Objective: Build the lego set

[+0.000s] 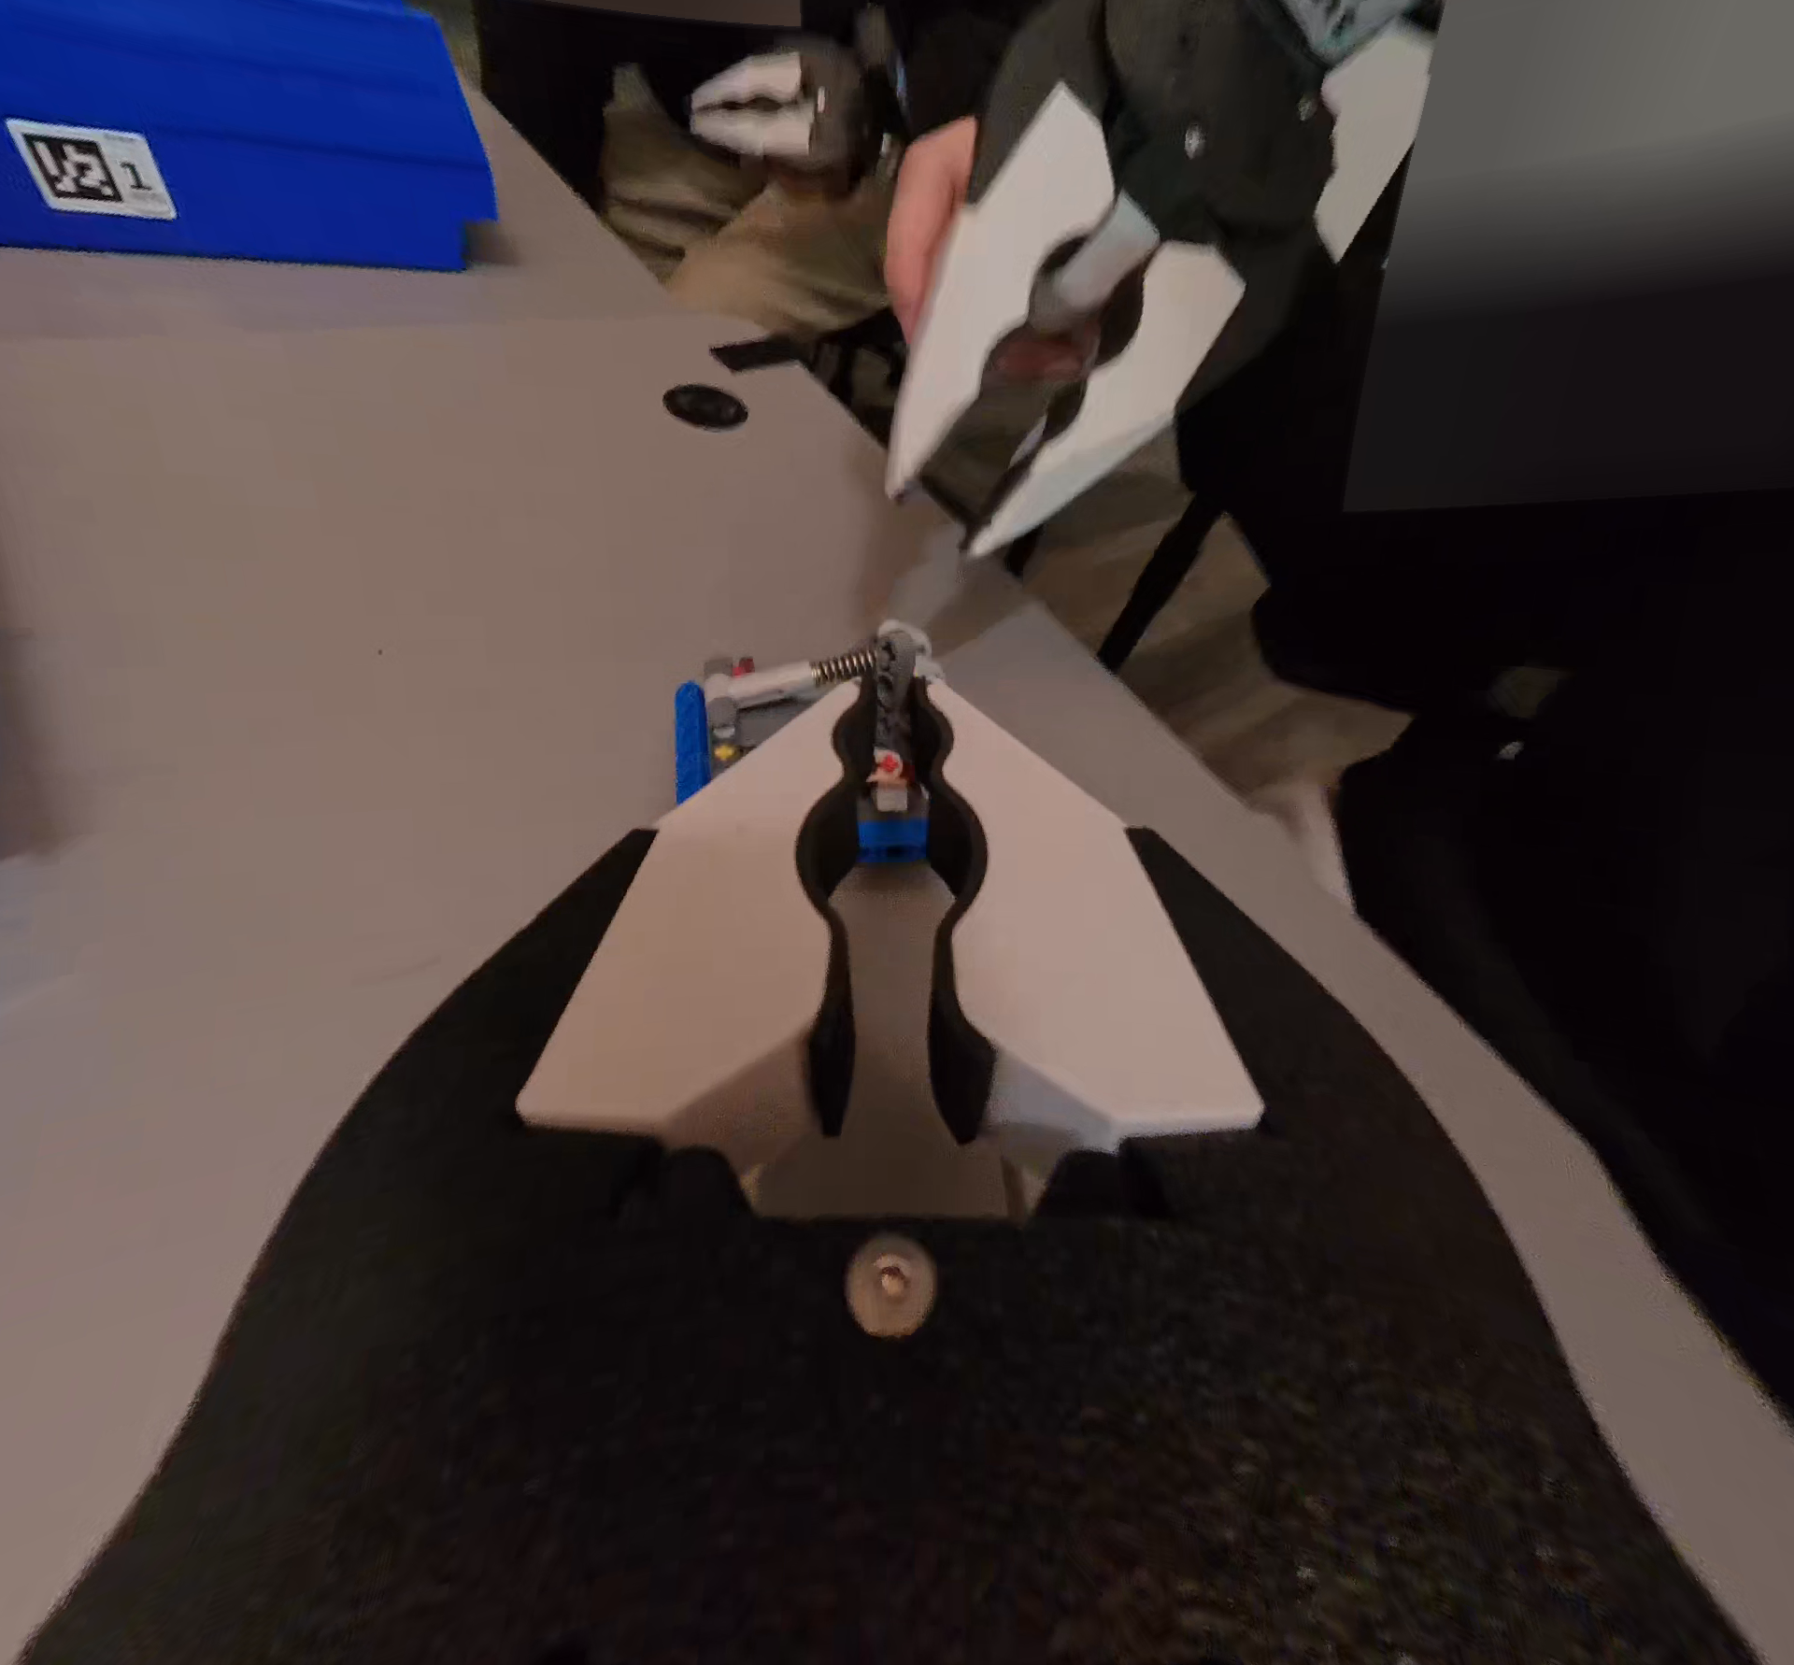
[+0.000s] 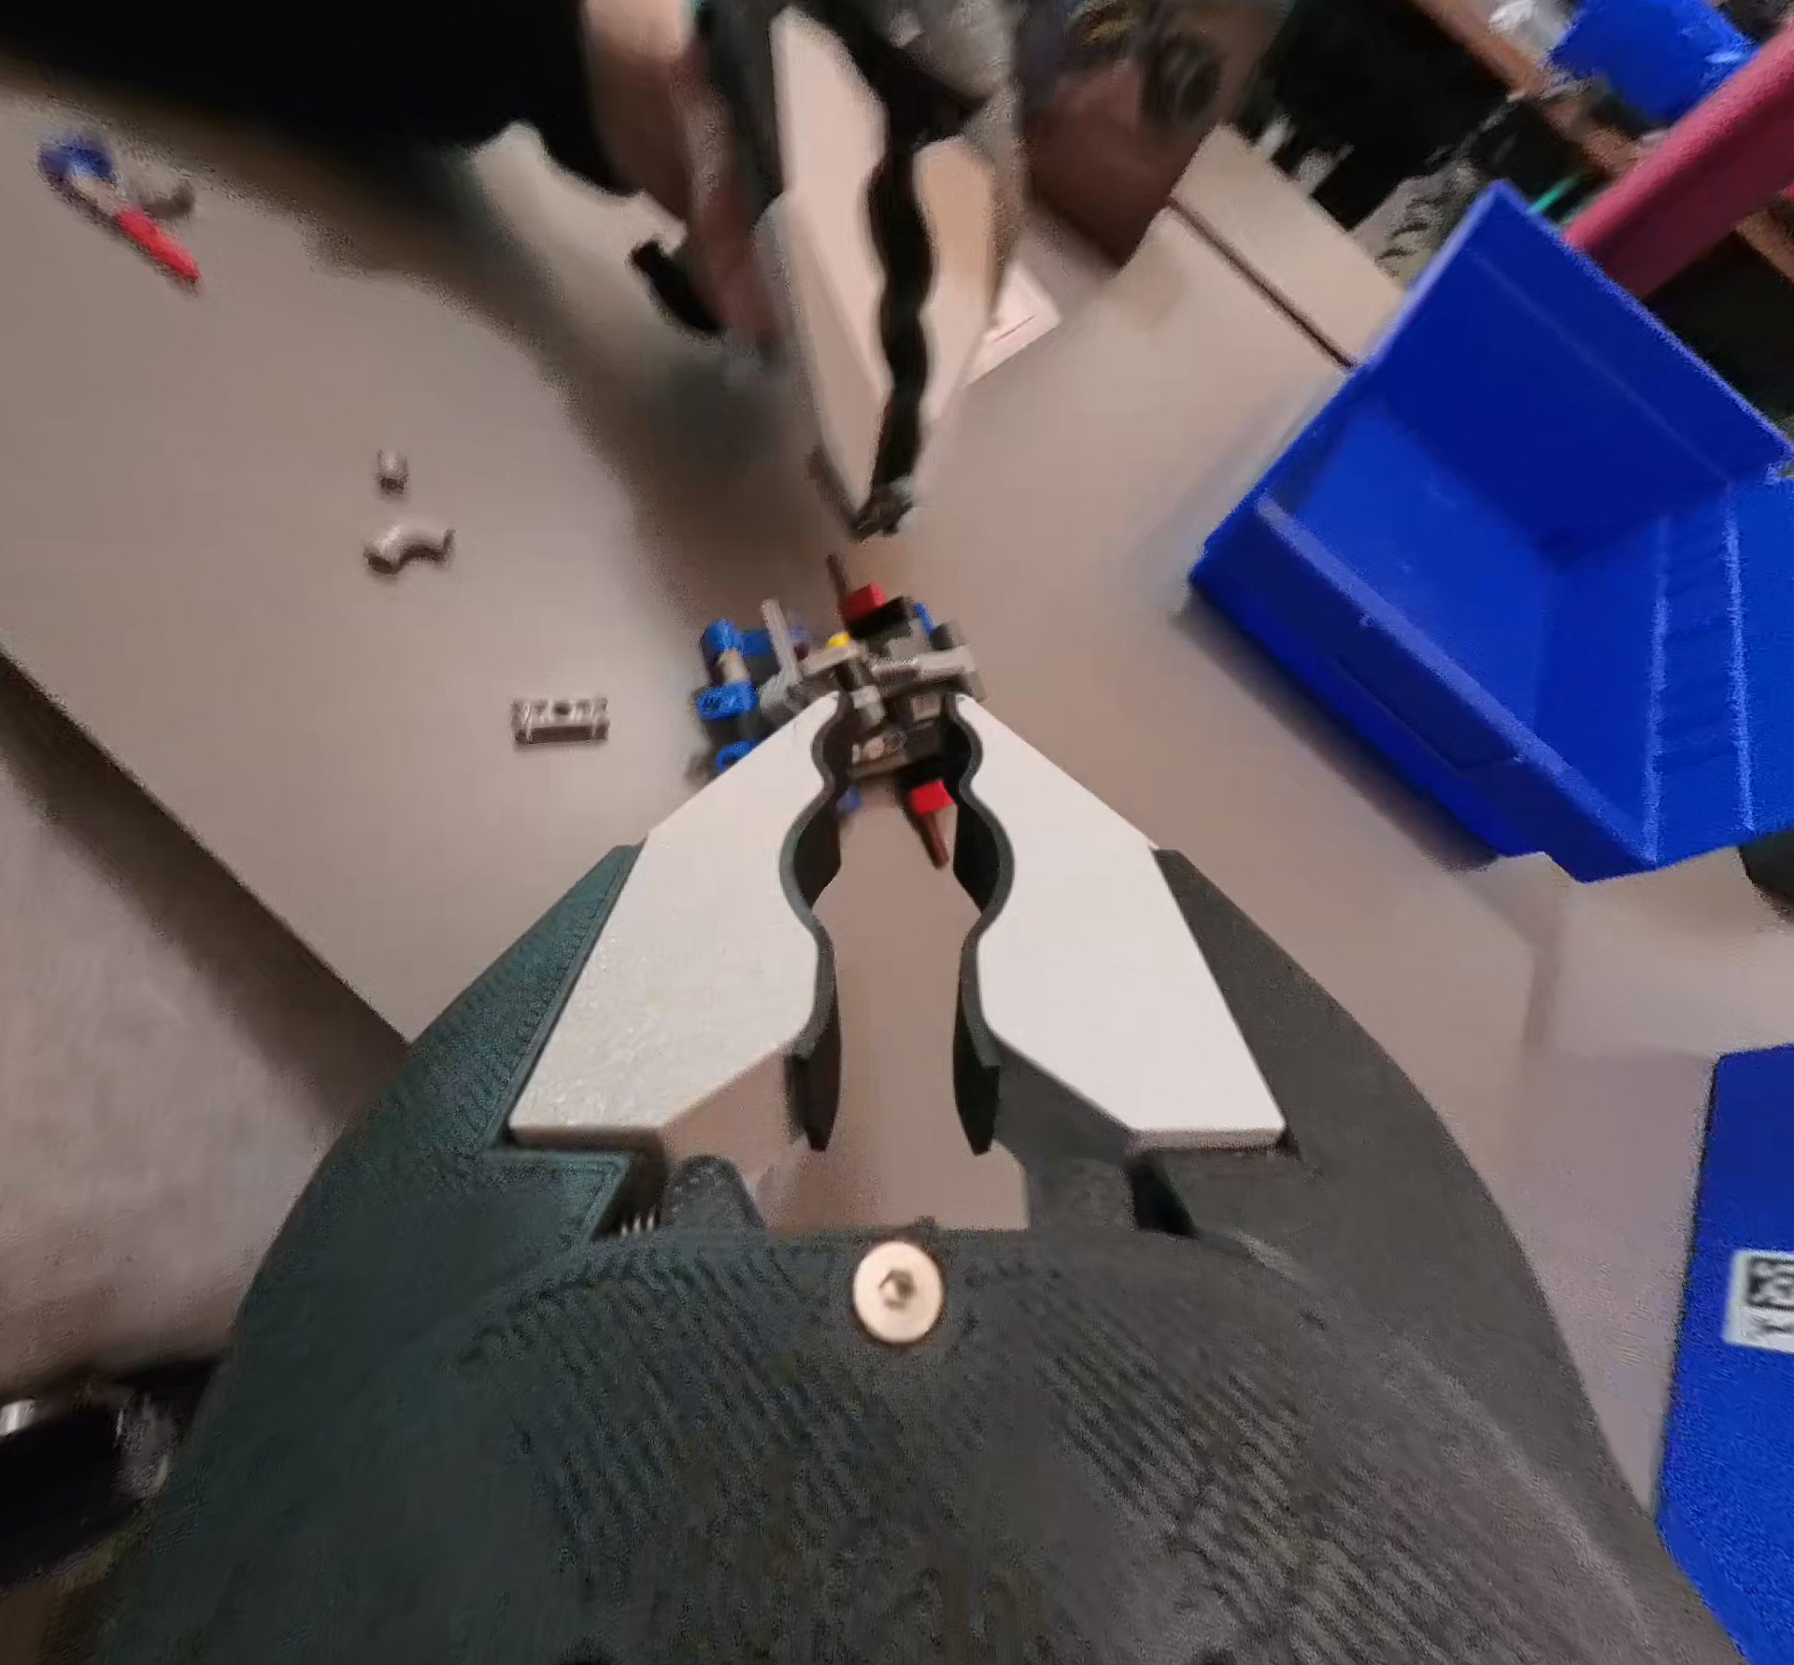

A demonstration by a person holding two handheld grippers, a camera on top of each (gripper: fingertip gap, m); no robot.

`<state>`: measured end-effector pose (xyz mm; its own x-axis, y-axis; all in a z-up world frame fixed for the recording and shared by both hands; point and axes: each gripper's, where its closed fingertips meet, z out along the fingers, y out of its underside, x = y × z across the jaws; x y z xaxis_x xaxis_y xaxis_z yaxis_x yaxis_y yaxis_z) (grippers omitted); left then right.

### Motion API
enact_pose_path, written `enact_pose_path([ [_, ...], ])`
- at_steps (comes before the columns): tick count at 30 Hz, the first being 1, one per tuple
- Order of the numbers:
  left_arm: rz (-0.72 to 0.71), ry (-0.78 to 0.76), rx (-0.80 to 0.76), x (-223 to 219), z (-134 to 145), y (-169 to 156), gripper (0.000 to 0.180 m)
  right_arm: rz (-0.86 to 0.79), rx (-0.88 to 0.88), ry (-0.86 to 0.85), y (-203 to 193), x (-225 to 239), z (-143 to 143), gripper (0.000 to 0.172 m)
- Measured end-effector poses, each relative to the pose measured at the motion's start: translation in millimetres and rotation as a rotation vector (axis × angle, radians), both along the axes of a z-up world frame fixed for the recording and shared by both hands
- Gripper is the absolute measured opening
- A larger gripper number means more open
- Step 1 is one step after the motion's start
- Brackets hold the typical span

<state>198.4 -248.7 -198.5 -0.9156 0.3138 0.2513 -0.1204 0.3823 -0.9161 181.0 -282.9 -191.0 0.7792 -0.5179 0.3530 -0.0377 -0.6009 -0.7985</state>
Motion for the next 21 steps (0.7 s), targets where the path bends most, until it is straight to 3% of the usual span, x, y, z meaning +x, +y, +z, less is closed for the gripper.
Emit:
enact_pose_path([
  [1,0.017,-0.065,0.022,-0.1,-5.6,1.1,0.003,-0.025,0.038,-0.009,-0.1,3.1,1.2,0.016],
  [5,0.098,-0.294,-0.013,3.1,-11.2,-1.6,0.003,-0.096,0.090,0.083,-4.0,6.9,-16.4,0.022],
  [11,0.180,-0.647,-0.107,2.5,-11.7,-7.2,0.003,-0.327,0.376,0.199,5.9,5.6,-17.2,0.020],
  [15,0.216,-0.873,-0.111,0.1,-15.5,-9.9,0.003,-0.418,0.433,0.240,8.7,-1.7,-23.2,0.016],
  [21,0.296,-0.915,-0.099,3.5,-15.2,-11.4,0.003,-0.557,0.478,0.202,2.9,-0.2,-24.5,0.013],
])
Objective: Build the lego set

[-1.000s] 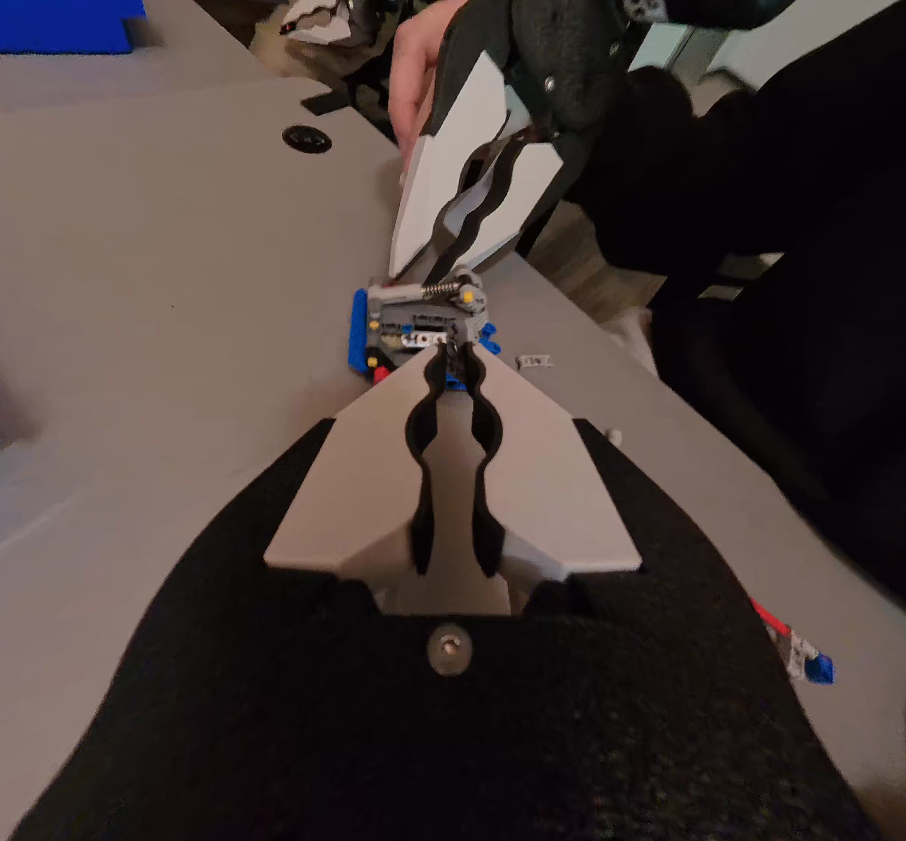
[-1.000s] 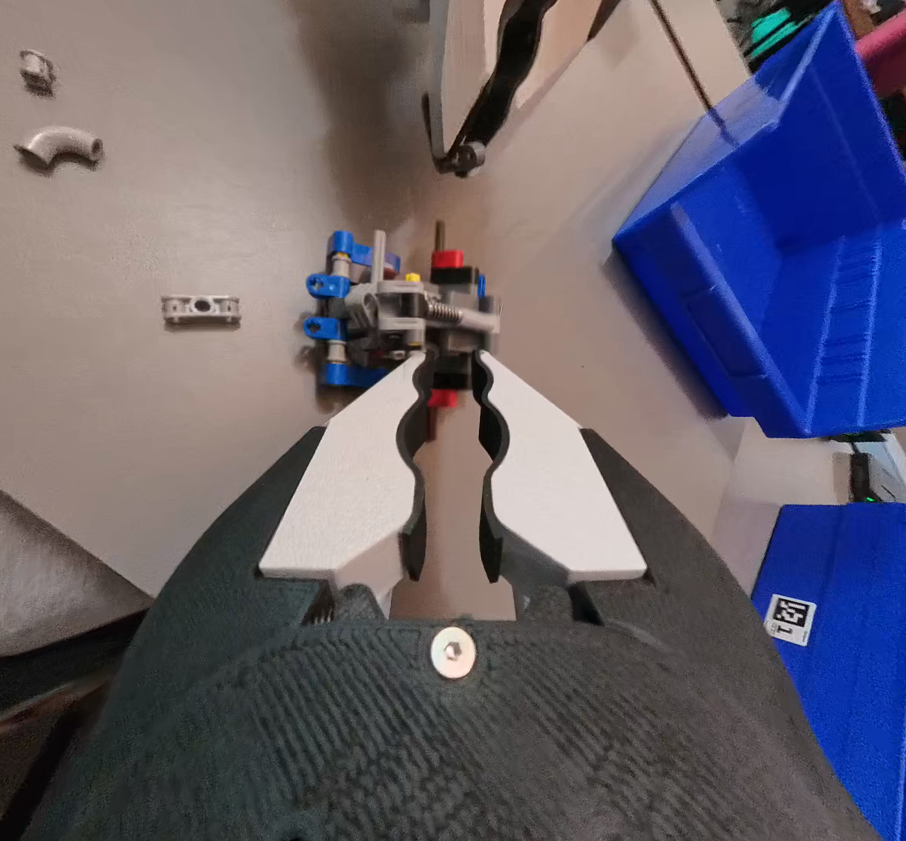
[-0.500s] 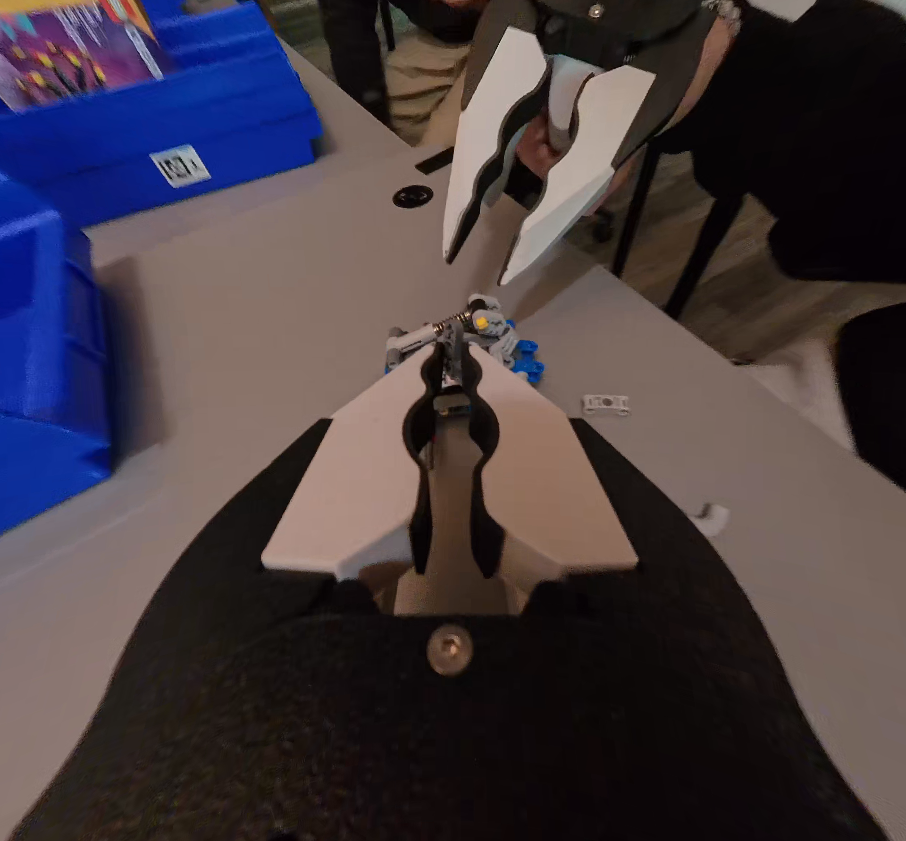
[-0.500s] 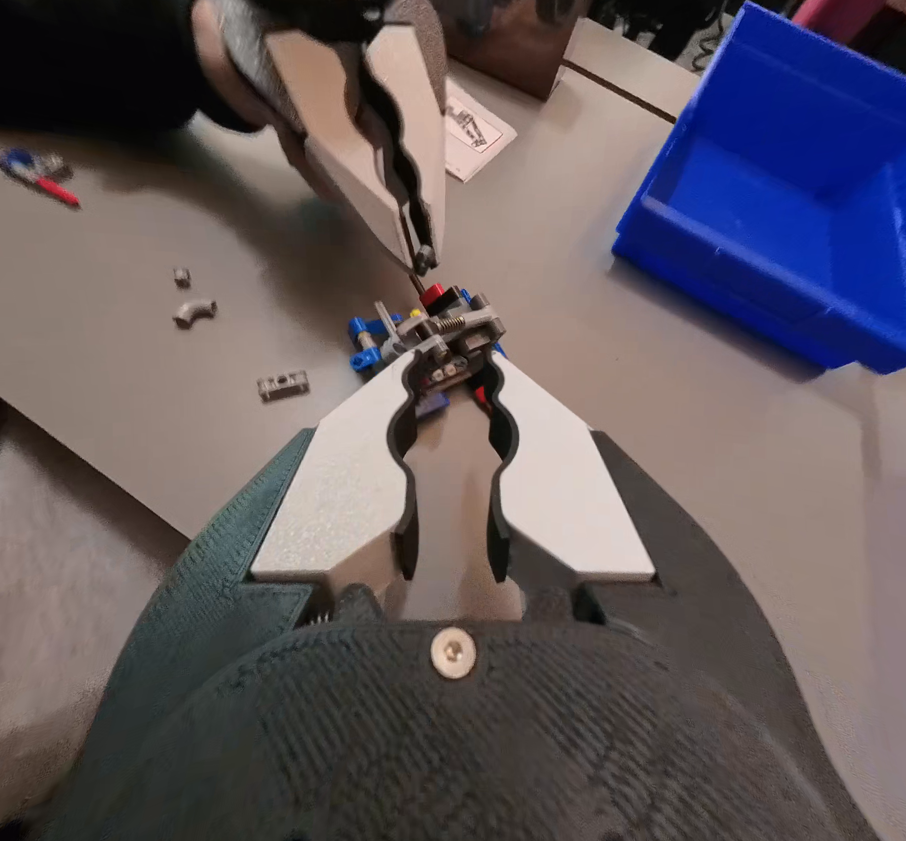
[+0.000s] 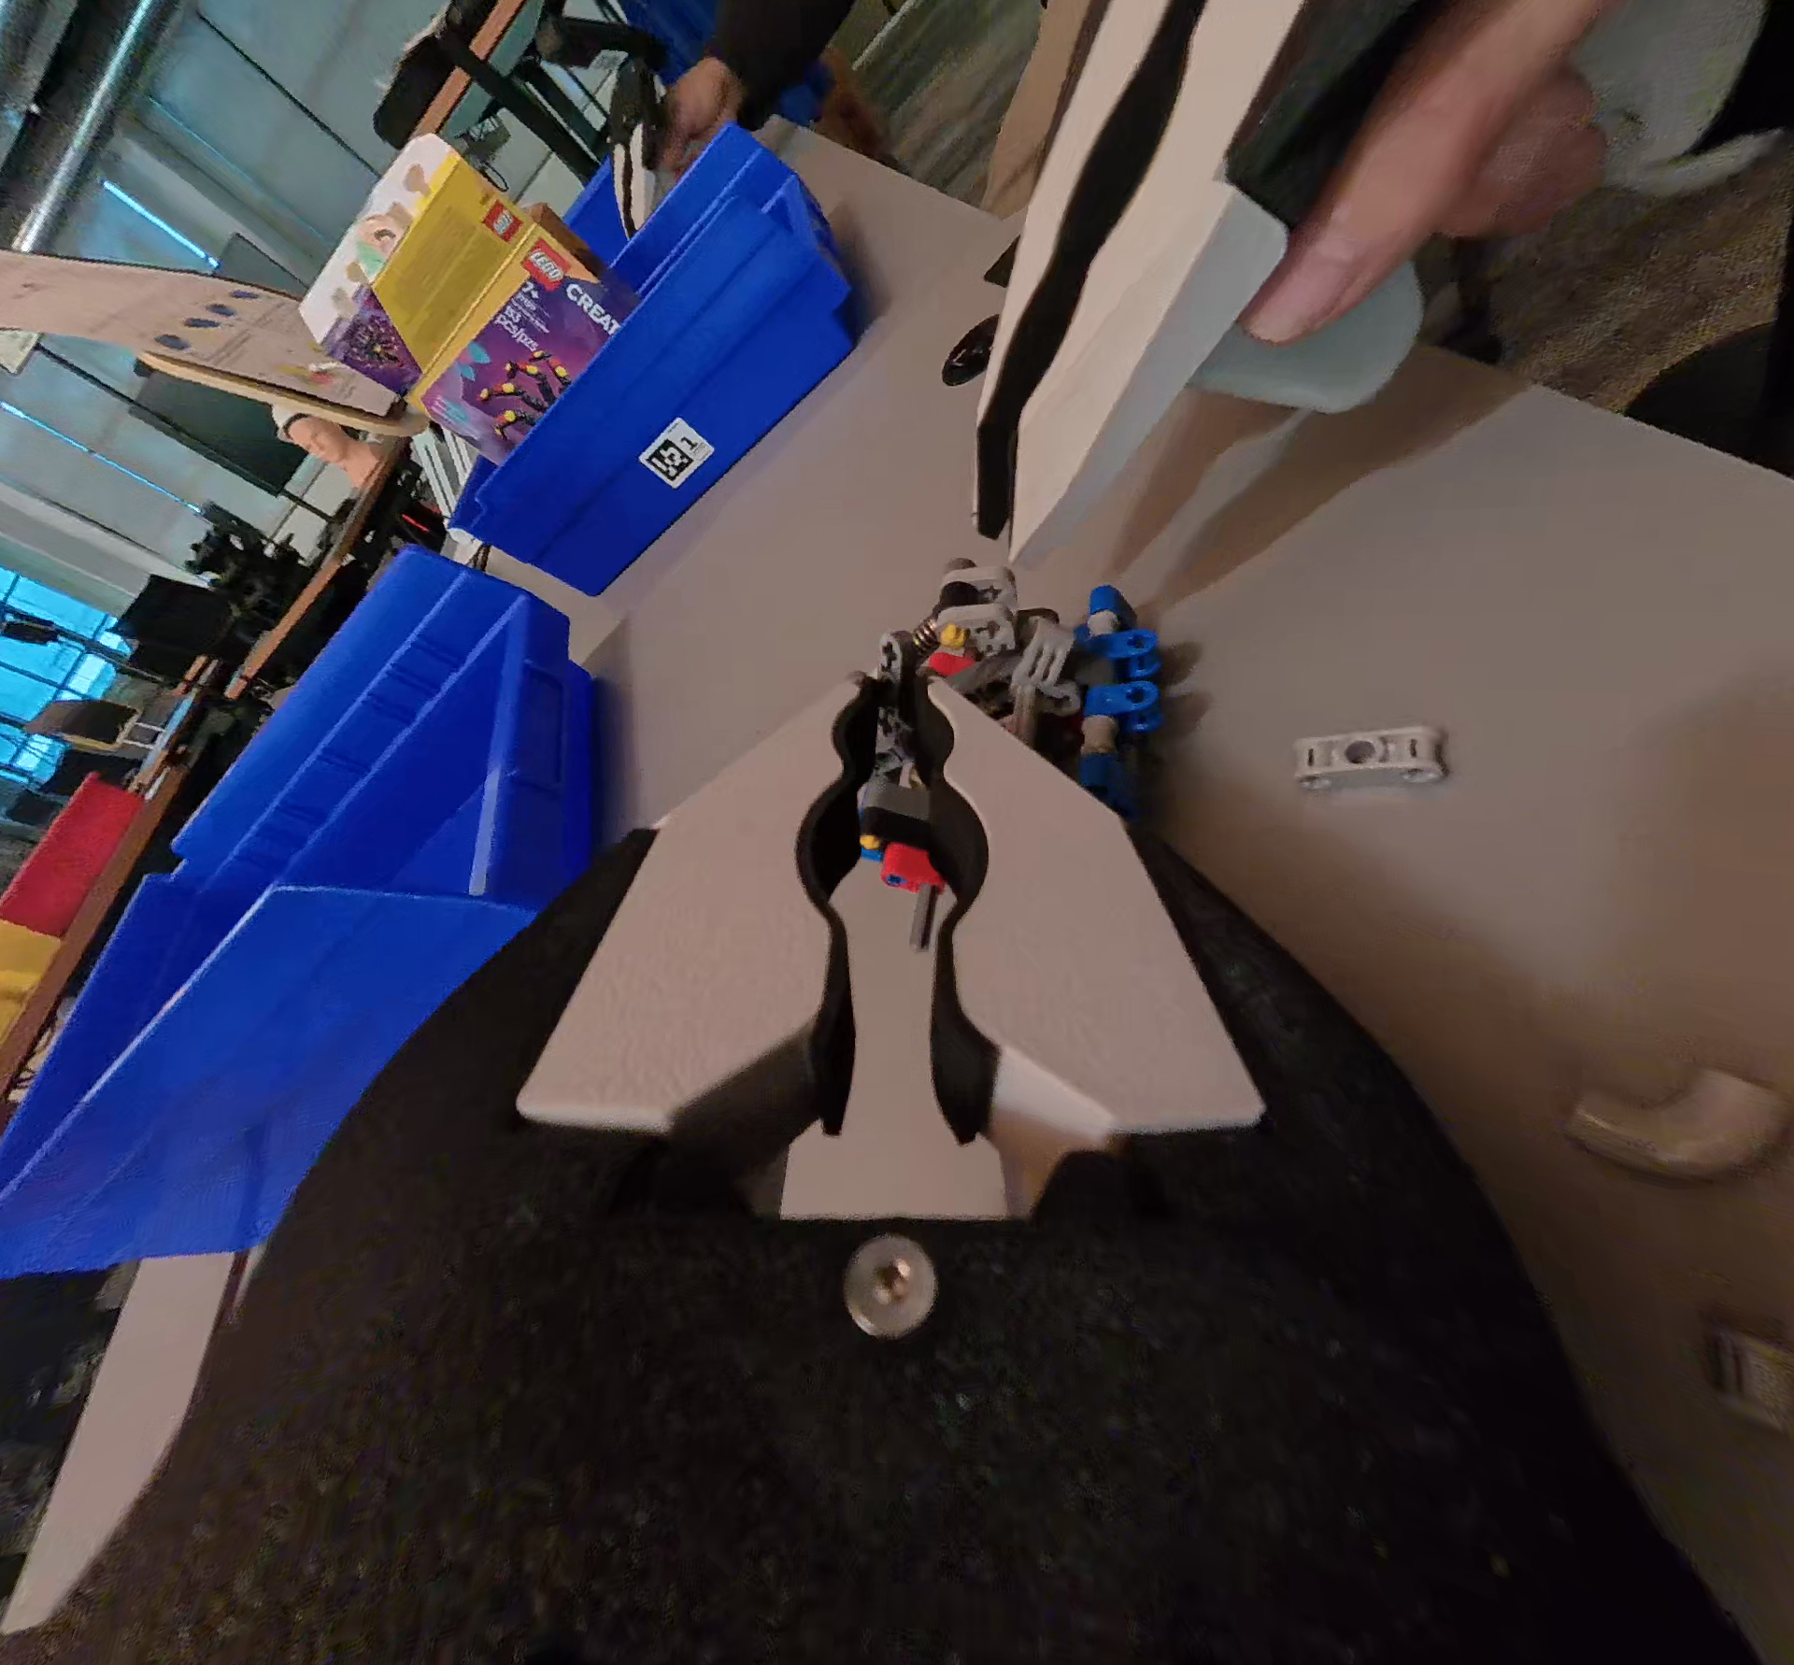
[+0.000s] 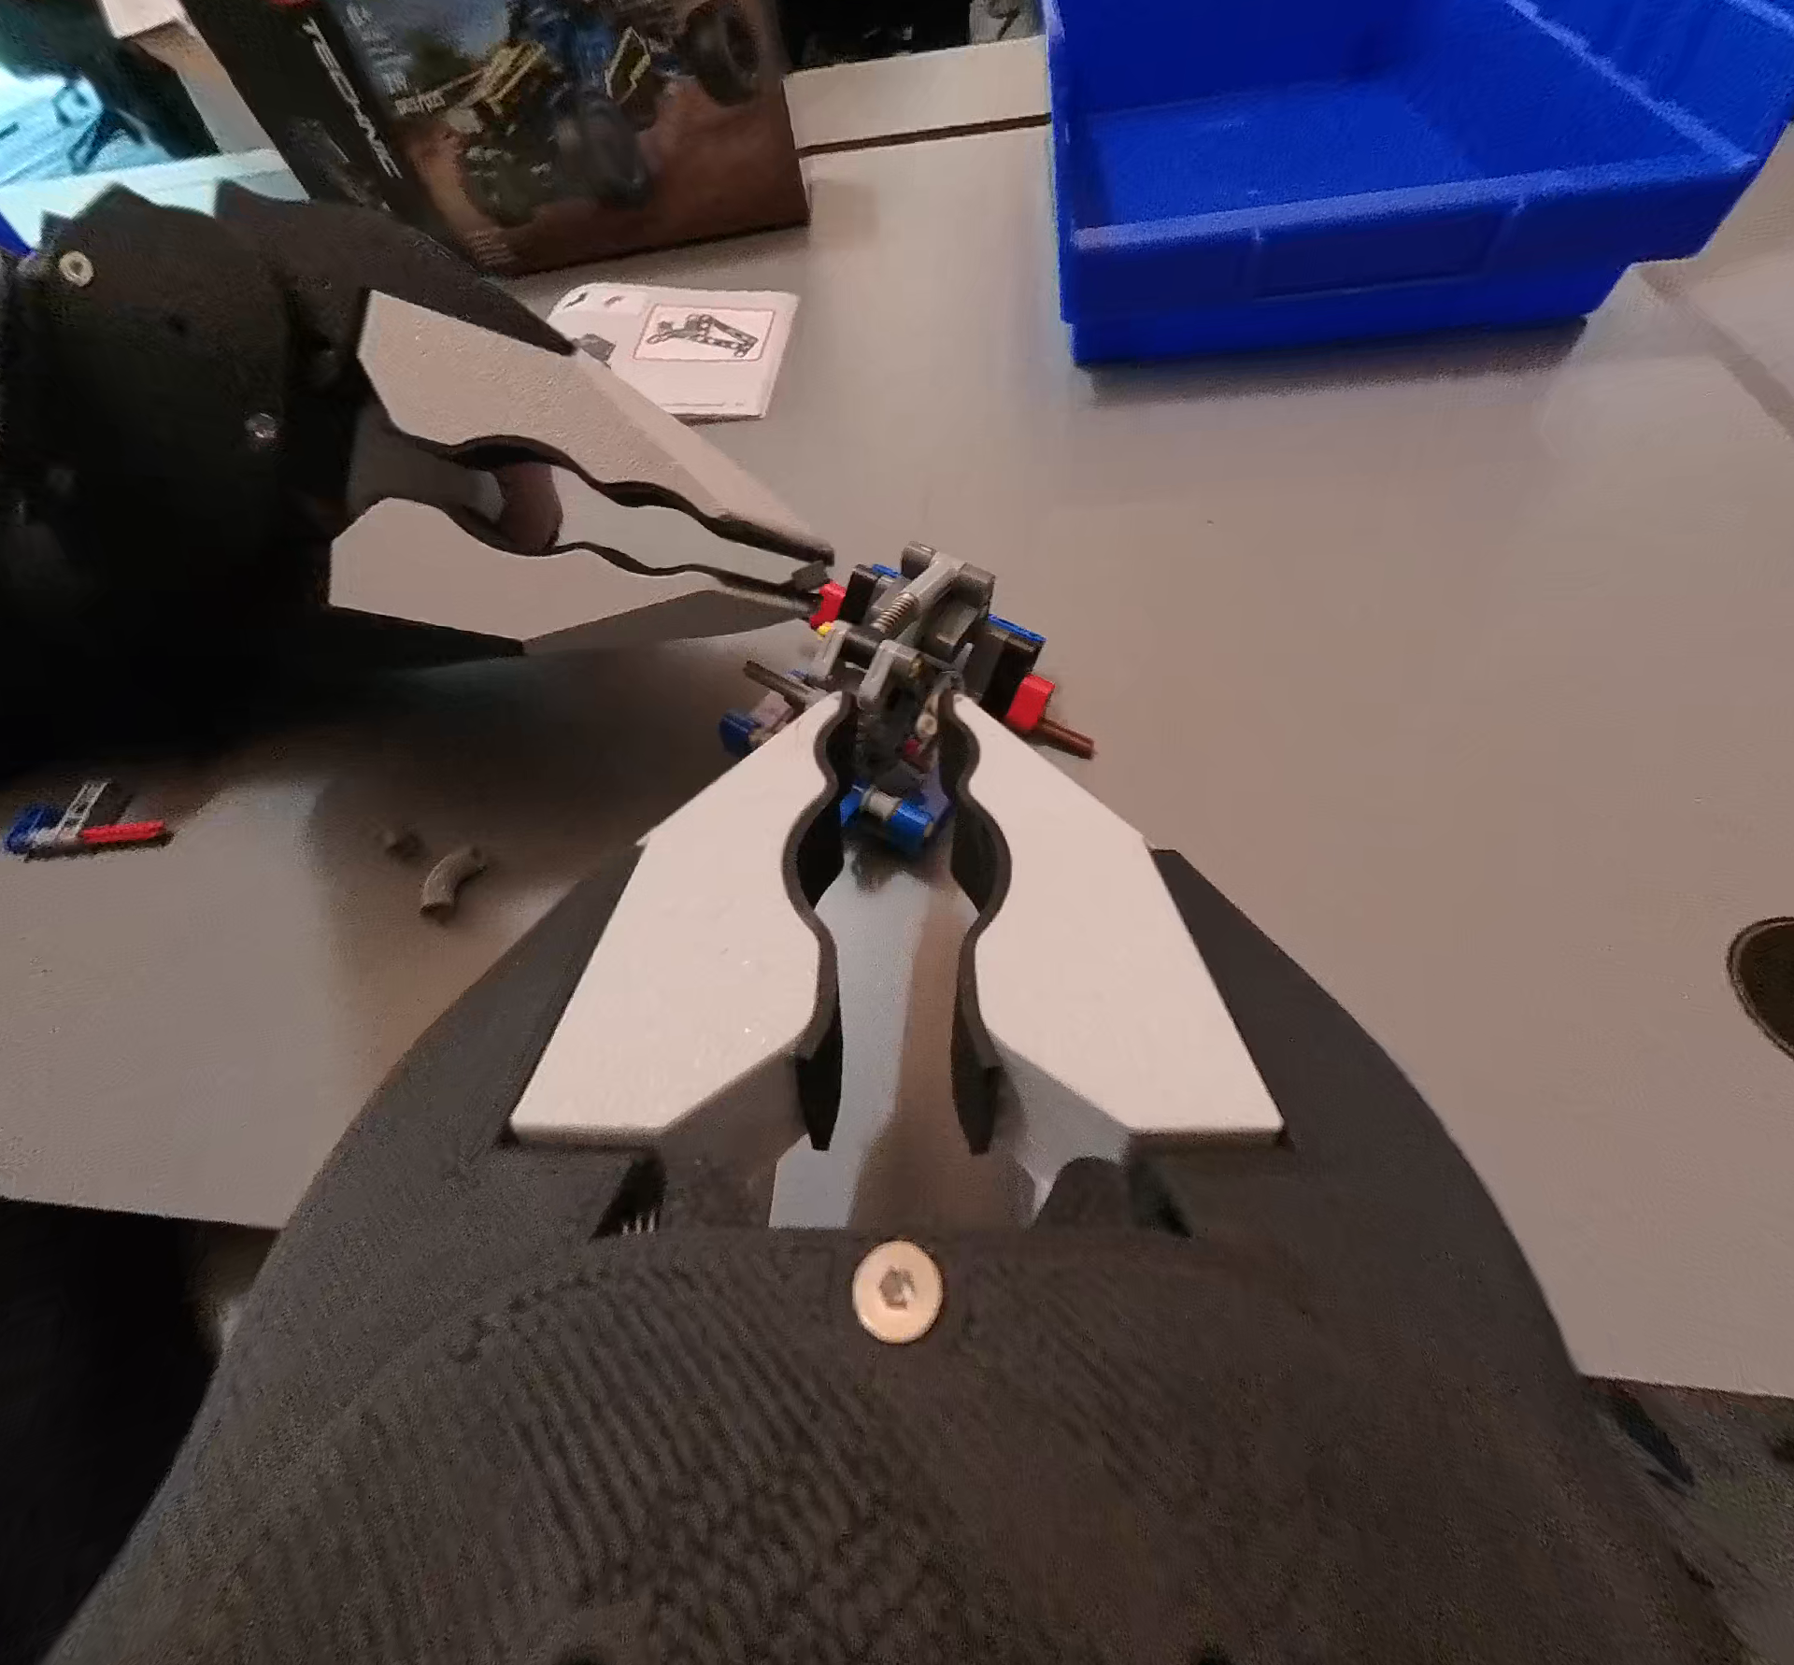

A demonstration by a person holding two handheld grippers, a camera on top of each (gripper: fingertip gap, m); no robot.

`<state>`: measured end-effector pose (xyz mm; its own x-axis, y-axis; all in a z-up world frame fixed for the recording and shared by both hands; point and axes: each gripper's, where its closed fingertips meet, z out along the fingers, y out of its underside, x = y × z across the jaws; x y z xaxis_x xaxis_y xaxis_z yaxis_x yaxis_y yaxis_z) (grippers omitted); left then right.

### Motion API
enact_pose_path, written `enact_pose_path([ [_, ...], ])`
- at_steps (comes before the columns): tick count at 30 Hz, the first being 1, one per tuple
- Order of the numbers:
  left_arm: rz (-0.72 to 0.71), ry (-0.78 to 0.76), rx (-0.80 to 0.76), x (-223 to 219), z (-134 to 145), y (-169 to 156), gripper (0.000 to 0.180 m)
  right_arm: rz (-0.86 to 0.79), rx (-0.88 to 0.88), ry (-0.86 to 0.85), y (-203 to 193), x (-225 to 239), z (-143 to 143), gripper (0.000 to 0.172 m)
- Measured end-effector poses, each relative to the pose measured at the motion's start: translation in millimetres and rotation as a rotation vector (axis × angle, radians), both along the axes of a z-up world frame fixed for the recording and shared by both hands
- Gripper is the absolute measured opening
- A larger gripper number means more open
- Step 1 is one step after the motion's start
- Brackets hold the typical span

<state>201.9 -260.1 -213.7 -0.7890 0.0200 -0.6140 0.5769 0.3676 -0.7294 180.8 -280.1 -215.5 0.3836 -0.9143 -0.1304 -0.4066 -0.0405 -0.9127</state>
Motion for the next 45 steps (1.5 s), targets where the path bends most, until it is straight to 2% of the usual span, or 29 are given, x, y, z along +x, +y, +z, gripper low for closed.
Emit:
enact_pose_path([
  [5,0.035,0.079,0.010,-1.9,-0.1,2.3,0.003,-0.097,0.043,-0.047,0.2,2.6,9.8,0.017],
  [8,0.052,0.167,-0.008,-5.7,10.3,3.0,0.003,-0.077,-0.045,-0.177,7.9,-0.1,34.7,0.013],
  [10,0.061,0.187,-0.032,-7.0,17.5,3.8,0.003,-0.038,-0.048,-0.148,17.6,0.0,37.1,0.011],
  [15,0.028,0.029,-0.077,-17.6,27.7,5.2,0.004,-0.040,0.085,-0.099,24.7,0.2,44.7,0.010],
  [17,0.021,-0.034,-0.098,-21.4,32.5,6.0,0.004,-0.032,0.135,-0.048,27.2,-2.3,39.6,0.015],
  [21,0.008,-0.155,-0.110,-25.3,38.8,6.8,0.004,-0.010,0.266,-0.061,35.3,-7.8,48.7,0.008],
  [26,-0.028,-0.244,-0.089,-29.2,39.0,7.6,0.004,0.002,0.225,-0.066,35.2,-11.4,47.2,0.005],
  [32,-0.172,-0.077,0.001,-39.2,32.6,10.4,0.004,0.073,0.070,-0.050,36.0,-17.7,38.8,0.001],
  [36,-0.186,-0.133,0.076,-37.9,25.8,12.9,0.004,0.081,0.044,-0.005,38.6,-16.8,31.6,0.001],
  [41,-0.159,-0.193,0.078,-33.5,24.6,13.1,0.003,0.054,0.106,0.009,38.4,-12.6,30.2,0.001],
  [45,-0.147,-0.057,0.061,-32.1,23.8,12.0,0.003,0.058,0.088,-0.009,36.2,-12.7,29.3,0.001],
])
